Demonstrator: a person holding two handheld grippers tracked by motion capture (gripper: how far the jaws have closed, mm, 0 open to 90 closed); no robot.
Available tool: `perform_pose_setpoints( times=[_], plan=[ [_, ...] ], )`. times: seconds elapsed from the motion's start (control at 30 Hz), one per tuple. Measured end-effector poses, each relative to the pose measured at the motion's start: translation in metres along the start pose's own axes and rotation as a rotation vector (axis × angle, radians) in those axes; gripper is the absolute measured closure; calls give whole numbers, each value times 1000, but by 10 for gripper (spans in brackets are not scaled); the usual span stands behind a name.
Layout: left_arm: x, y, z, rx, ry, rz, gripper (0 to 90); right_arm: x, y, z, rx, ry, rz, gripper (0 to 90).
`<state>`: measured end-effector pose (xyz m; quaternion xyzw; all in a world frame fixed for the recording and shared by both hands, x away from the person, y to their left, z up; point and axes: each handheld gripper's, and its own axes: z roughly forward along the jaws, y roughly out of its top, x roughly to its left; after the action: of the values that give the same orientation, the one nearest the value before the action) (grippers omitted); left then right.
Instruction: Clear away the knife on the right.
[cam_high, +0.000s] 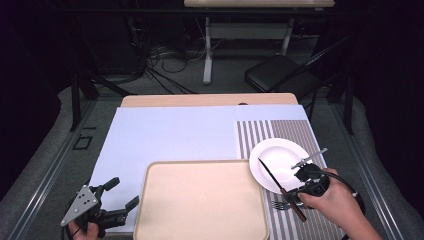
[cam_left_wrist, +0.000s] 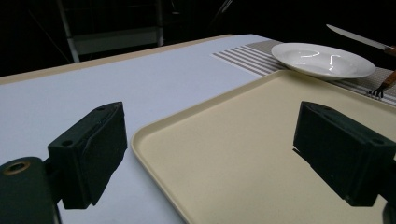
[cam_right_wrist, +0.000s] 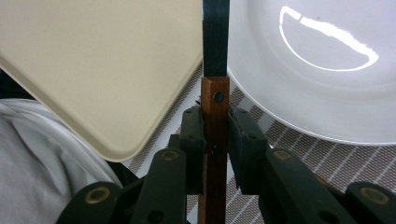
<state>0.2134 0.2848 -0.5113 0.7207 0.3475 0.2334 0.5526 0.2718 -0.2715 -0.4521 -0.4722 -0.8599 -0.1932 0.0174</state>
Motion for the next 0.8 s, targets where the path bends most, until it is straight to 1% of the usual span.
perform_pose_setpoints(
  times=[0.03,0.07,0.1,0.13,0.17,0.2,0.27,0.3,0.37,0.4,0.43,0.47,0.5,0.53,0.57,0.6,0.63,0.67,0.73,0.77,0.8],
  plan=[
    [0,0,0,1,0,0,101,2,0,0,-3,13,3,771],
    [-1,0,0,-2,2,-2,102,4,1,1,-1,11,6,771],
    [-1,0,0,-2,2,-2,101,6,2,2,-4,20,11,771],
    [-1,0,0,-3,2,-2,101,8,2,4,-20,11,6,771],
    [-1,0,0,-3,1,-2,101,11,3,7,-33,10,14,771],
    [-1,0,0,-3,-2,-2,101,13,5,6,7,4,2,771],
    [-1,0,1,-4,-3,-2,101,19,5,14,-43,8,6,771],
    [-1,0,1,-5,-6,-2,101,22,8,12,21,-3,-10,771],
    [-1,0,1,-3,-9,-1,101,30,9,21,-36,17,-9,771],
    [-1,0,2,0,-13,3,101,34,12,21,-12,19,-22,771],
    [-1,0,2,2,-19,2,101,38,14,21,27,7,-36,771],
    [-1,0,2,2,-22,1,101,42,15,27,-19,13,-34,771],
    [-1,0,3,2,-26,0,102,46,16,31,-24,25,-38,771],
    [-1,-1,3,2,-25,2,103,49,17,34,-26,18,-44,771],
    [-1,-1,3,5,-25,6,103,51,18,36,-11,21,-45,771],
    [-1,-1,3,6,-27,10,103,53,18,39,-21,27,-44,771],
    [-1,-1,3,6,-28,11,103,54,19,42,-34,34,-40,771],
    [-1,-1,3,4,-30,10,103,56,19,45,-33,35,-27,771],
    [0,-1,3,1,-32,7,103,57,19,49,-38,34,-24,771],
    [0,-1,2,-1,-31,6,103,57,19,53,-53,41,-13,771],
    [0,0,2,-1,-29,7,103,57,19,54,-50,43,-16,771]
  ],
)
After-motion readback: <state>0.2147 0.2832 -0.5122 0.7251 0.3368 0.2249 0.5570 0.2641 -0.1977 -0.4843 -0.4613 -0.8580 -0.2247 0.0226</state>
